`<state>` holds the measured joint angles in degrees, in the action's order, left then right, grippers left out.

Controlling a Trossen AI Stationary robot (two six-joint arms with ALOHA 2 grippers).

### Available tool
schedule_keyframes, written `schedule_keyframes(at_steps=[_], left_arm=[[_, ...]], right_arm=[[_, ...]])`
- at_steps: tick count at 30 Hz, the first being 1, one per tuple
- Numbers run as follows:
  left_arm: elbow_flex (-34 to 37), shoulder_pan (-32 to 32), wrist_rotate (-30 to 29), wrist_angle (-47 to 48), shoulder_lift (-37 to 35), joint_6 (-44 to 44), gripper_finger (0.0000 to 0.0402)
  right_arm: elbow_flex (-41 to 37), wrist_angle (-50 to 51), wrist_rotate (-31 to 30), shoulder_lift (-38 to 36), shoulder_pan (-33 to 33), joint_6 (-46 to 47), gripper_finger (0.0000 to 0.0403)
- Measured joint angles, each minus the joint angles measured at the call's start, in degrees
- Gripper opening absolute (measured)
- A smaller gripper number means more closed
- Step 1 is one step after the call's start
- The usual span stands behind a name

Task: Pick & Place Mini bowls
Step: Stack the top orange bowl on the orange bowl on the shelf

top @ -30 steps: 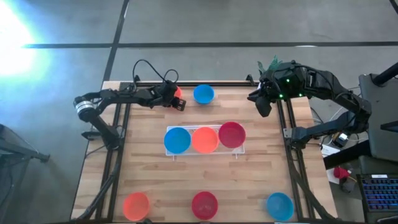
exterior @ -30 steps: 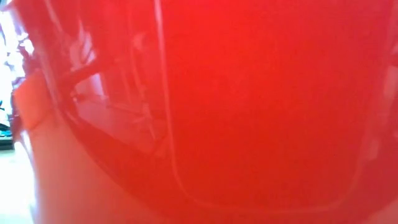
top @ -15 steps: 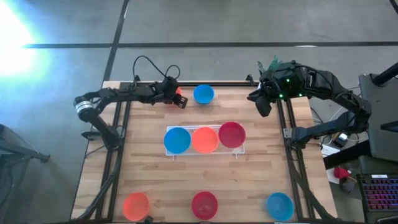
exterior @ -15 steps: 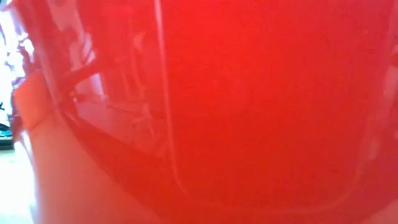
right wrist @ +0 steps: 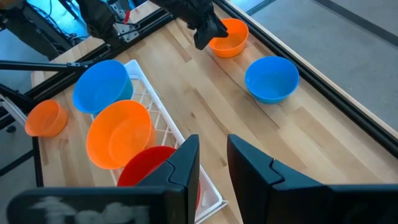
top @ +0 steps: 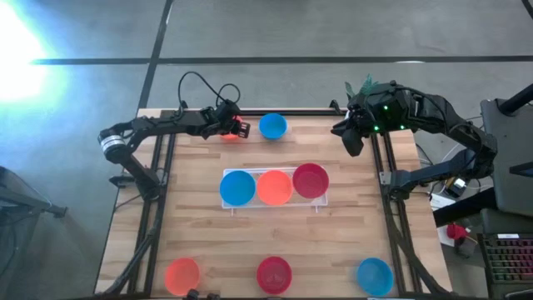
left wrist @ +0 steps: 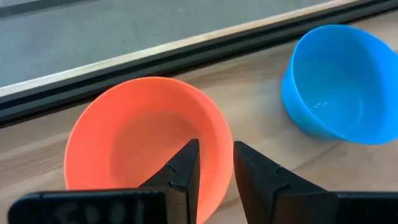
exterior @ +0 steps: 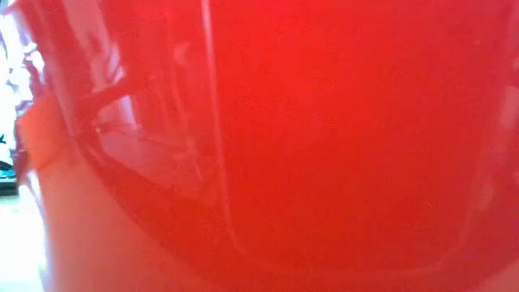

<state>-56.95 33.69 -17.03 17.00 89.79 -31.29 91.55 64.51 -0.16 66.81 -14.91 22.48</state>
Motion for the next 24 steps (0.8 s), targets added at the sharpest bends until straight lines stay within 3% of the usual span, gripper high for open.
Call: schedule_keyframes(at_steps=[24], left_arm=[[0.11,-0.15,5.46,-2.06,7.56,1.08,0.0090]], right_arm=[[0.00,-0.37,-0.01,0.02,0.02,0.03,0.0079]])
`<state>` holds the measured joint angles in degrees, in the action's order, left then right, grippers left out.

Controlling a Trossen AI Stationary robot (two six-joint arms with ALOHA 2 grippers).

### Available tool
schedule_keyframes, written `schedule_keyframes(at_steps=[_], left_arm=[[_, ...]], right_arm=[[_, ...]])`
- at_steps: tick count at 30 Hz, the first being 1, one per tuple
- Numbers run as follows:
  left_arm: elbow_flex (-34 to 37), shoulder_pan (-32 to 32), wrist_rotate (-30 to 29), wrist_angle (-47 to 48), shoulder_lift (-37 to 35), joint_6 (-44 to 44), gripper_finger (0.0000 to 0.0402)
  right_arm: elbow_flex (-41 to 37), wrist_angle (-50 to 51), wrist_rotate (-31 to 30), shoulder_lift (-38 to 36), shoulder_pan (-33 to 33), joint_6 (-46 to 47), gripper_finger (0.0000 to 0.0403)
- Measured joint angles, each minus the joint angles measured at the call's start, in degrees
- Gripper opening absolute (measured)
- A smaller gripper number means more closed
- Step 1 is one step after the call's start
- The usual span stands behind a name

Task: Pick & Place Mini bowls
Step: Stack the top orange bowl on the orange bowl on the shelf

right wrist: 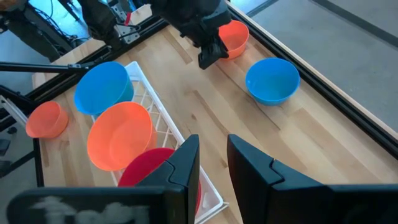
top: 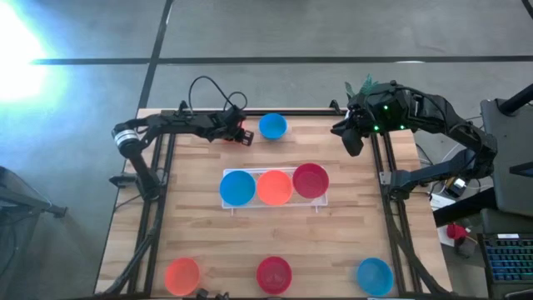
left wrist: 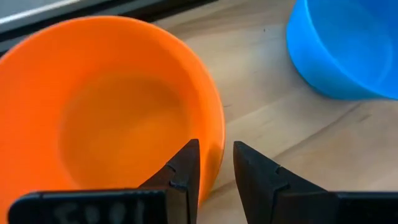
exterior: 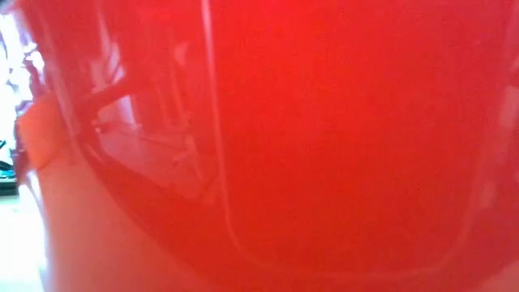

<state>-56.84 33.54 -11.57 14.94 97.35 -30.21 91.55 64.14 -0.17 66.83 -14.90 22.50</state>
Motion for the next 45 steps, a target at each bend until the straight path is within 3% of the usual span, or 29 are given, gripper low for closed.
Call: schedule_keyframes(at_steps=[8,15,21,28,37,45], left_arm=[[0.00,0.02,-0.02,0.09,1.43,2.09,0.0085],[-0.24,0.01,0.05,0.99,0.96,4.74,0.0010],[-0.26,0.02,1.11,1.63,-0.02,5.15,0.0003],[-2.29,-0.03,2.06,6.31,-6.39,6.96,0.0001],[-10.29,-2.37,1.62,19.33,-13.58,10.81,0.0000],[-23.61,-10.60,1.23,34.34,-13.52,15.15,0.0000]], right_arm=[[0.00,-0.04,-0.01,0.00,-0.01,0.00,0.0079],[0.00,-0.07,-0.01,0.00,0.00,0.00,0.0079],[0.00,-0.09,-0.01,0.00,-0.02,0.00,0.0079],[0.00,-0.09,-0.01,0.00,0.00,-0.02,0.0079],[0.00,-0.09,0.01,0.00,0.00,-0.02,0.0079],[0.00,-0.09,0.01,0.00,0.00,-0.02,0.0079]])
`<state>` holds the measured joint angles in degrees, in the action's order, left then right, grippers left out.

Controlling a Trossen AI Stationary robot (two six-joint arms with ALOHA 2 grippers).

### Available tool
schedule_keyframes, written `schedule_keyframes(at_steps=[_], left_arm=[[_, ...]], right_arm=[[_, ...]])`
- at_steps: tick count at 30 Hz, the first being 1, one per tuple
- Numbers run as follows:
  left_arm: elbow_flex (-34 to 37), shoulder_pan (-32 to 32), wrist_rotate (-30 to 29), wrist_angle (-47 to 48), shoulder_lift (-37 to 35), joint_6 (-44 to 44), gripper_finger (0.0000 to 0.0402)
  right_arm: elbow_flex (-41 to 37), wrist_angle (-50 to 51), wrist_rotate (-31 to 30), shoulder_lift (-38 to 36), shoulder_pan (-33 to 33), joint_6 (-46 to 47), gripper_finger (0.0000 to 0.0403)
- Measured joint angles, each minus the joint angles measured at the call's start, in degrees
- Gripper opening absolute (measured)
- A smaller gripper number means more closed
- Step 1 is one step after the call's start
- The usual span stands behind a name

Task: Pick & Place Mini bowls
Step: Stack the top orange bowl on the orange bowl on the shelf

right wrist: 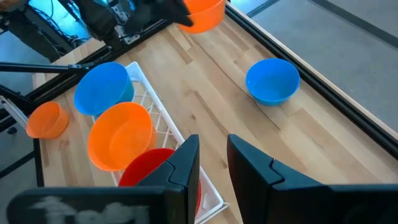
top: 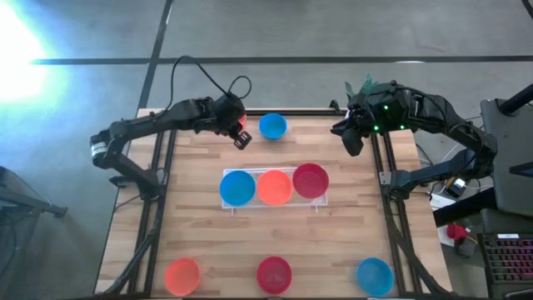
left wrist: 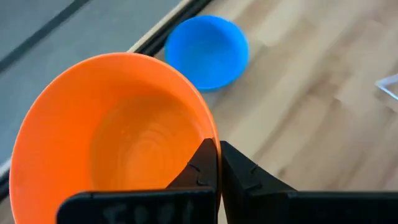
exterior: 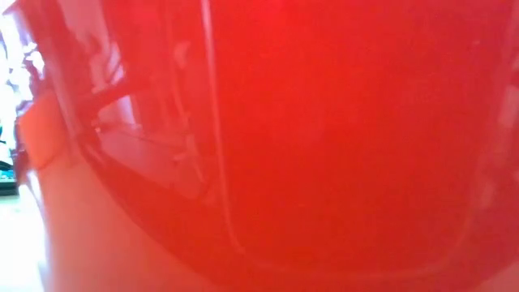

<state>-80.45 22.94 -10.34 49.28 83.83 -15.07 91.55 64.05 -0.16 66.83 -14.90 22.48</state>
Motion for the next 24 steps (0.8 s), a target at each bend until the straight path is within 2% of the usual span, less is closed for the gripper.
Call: schedule_keyframes(at_steps=[5,11,19,24], left_arm=[[-5.63,-6.36,-2.47,2.99,0.24,1.52,0.0000],[-9.52,-14.03,-2.76,3.27,0.24,5.89,0.0000],[-12.22,-23.13,-2.63,3.03,0.24,9.28,0.0000],[-12.30,-27.66,-2.01,-0.65,0.24,11.87,0.0000]], right_arm=[[0.00,0.00,0.00,0.00,-0.01,0.00,0.0079],[0.00,0.00,0.00,0.00,-0.01,0.00,0.0079],[0.00,0.02,0.00,0.00,-0.01,0.00,0.0079],[0.00,0.01,-0.01,0.00,-0.01,0.00,0.0079]])
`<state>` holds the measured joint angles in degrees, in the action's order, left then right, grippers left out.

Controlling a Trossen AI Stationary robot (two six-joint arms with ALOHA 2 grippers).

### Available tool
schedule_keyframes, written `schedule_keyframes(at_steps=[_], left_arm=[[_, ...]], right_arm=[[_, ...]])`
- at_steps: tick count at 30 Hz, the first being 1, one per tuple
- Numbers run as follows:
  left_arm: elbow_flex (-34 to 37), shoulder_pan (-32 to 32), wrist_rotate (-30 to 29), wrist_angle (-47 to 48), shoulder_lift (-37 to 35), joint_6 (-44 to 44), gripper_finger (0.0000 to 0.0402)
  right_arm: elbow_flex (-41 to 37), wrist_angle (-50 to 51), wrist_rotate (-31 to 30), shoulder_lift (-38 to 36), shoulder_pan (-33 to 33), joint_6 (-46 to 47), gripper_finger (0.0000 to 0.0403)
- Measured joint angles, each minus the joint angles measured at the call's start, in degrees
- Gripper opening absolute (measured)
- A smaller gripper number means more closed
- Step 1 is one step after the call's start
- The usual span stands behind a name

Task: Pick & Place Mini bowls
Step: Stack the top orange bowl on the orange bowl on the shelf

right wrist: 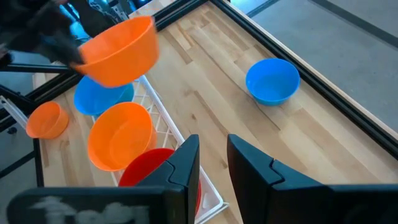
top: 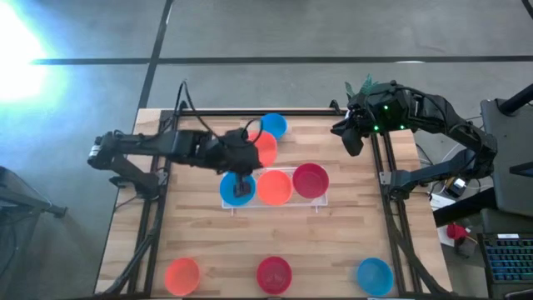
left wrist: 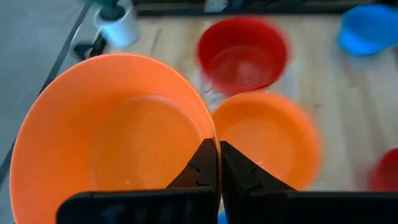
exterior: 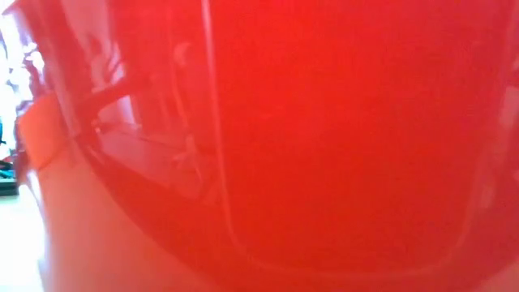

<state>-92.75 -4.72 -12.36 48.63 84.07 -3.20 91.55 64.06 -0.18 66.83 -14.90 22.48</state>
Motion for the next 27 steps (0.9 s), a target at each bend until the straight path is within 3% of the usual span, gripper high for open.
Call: schedule_keyframes(at_steps=[8,12,21,27], left_arm=[[-0.24,-4.14,1.51,-6.83,1.17,0.34,0.0000],[-0.22,-4.67,5.78,-7.98,2.87,0.74,0.0000],[-3.03,-5.76,12.76,-7.27,8.27,3.60,0.0000],[-3.67,-5.74,13.10,-3.65,9.39,2.87,0.0000]], right_arm=[[0.00,-0.03,0.00,0.00,0.00,0.00,0.0079],[0.00,-0.08,-0.01,0.00,0.01,0.00,0.0079],[0.00,-0.06,-0.01,0.00,0.01,0.00,0.0079],[0.00,-0.03,-0.01,0.00,0.00,0.00,0.0079]])
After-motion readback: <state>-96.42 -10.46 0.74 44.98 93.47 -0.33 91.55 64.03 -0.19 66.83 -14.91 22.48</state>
